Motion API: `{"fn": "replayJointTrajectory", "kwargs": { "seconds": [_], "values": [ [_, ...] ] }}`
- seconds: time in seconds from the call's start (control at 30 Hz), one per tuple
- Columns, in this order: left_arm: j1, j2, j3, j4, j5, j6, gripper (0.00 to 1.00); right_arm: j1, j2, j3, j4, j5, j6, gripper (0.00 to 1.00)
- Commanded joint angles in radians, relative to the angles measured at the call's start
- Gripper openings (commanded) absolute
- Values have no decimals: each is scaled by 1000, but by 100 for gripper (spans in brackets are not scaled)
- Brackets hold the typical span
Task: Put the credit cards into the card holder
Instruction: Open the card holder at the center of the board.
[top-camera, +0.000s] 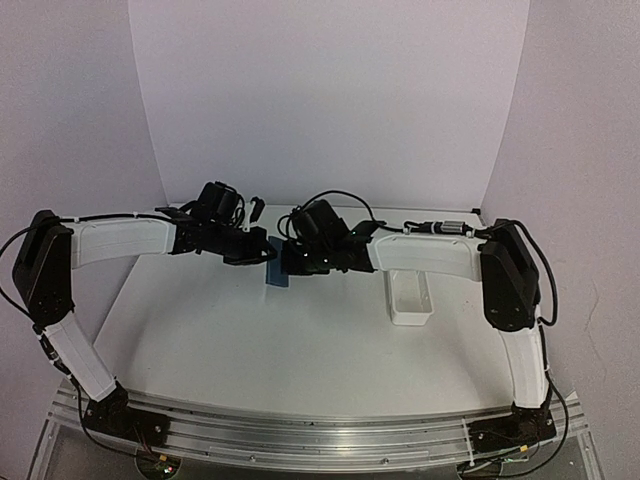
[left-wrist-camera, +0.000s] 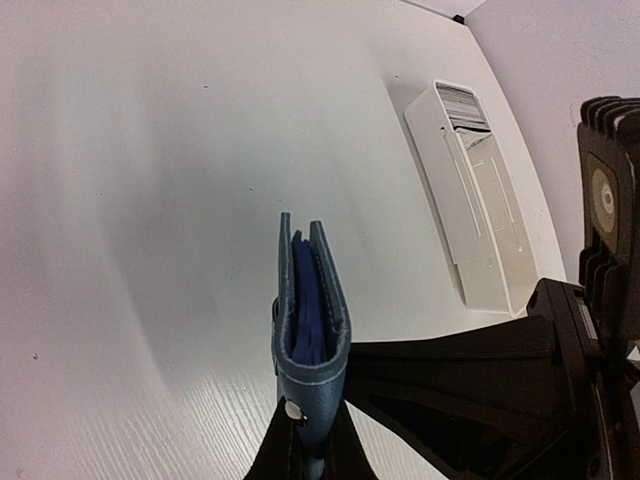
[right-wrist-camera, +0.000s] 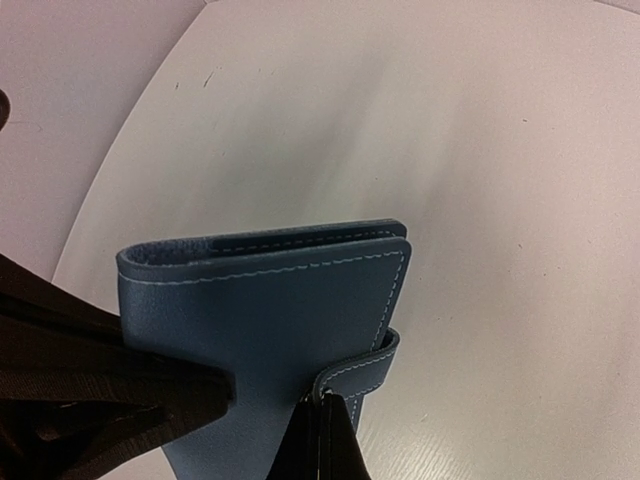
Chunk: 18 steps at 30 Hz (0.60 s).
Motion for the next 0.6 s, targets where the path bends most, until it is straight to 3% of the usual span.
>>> {"fn": "replayJointTrajectory", "kwargs": {
  "seconds": [0.0, 0.27, 0.5, 0.57],
  "values": [
    [-10, -36, 21, 22, 32, 36, 0, -40, -31, -88, -22, 70, -9, 0],
    [-9, -48, 11, 6, 11, 62, 0, -113, -109, -259, -24, 105, -8, 0],
    [-4, -55, -34, 48, 79, 68, 0, -112, -165, -271, 1, 36, -94, 0],
    [-4, -58, -44, 58, 66, 91, 0, -113, -207, -286, 18, -7, -169, 9]
  ]
}}
